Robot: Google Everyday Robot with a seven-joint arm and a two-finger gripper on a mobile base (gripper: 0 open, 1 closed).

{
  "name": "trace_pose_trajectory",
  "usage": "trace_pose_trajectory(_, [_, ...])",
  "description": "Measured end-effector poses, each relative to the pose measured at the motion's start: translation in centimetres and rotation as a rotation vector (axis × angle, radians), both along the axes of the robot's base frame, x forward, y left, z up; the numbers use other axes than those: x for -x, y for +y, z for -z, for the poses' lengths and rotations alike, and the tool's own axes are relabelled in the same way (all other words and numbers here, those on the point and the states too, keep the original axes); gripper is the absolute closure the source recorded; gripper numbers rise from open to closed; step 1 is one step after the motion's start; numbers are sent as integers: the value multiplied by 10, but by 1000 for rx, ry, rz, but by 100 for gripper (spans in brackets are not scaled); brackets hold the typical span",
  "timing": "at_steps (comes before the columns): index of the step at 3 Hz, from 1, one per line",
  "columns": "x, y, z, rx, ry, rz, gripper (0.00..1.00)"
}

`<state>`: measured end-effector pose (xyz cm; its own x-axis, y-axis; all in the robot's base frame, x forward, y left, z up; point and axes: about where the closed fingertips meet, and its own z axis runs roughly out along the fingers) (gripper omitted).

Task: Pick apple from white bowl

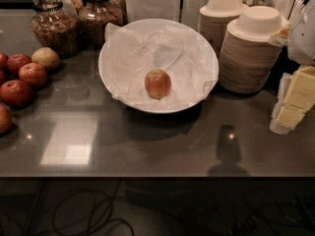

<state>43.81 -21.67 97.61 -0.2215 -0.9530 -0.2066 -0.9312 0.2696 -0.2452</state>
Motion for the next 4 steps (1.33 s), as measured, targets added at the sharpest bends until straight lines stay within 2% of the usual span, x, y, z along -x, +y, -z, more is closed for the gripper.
trace_pose_trajectory(1, [0, 0, 0, 0, 0, 0, 0])
trace_pose_trajectory(2, [-7, 6, -1, -18, -31, -3, 0])
trace_pose_trajectory(3, [-31, 29, -3, -80, -73, -53, 0])
trace_pose_trajectory(4, [-31, 29, -3, -80, -73, -53, 0])
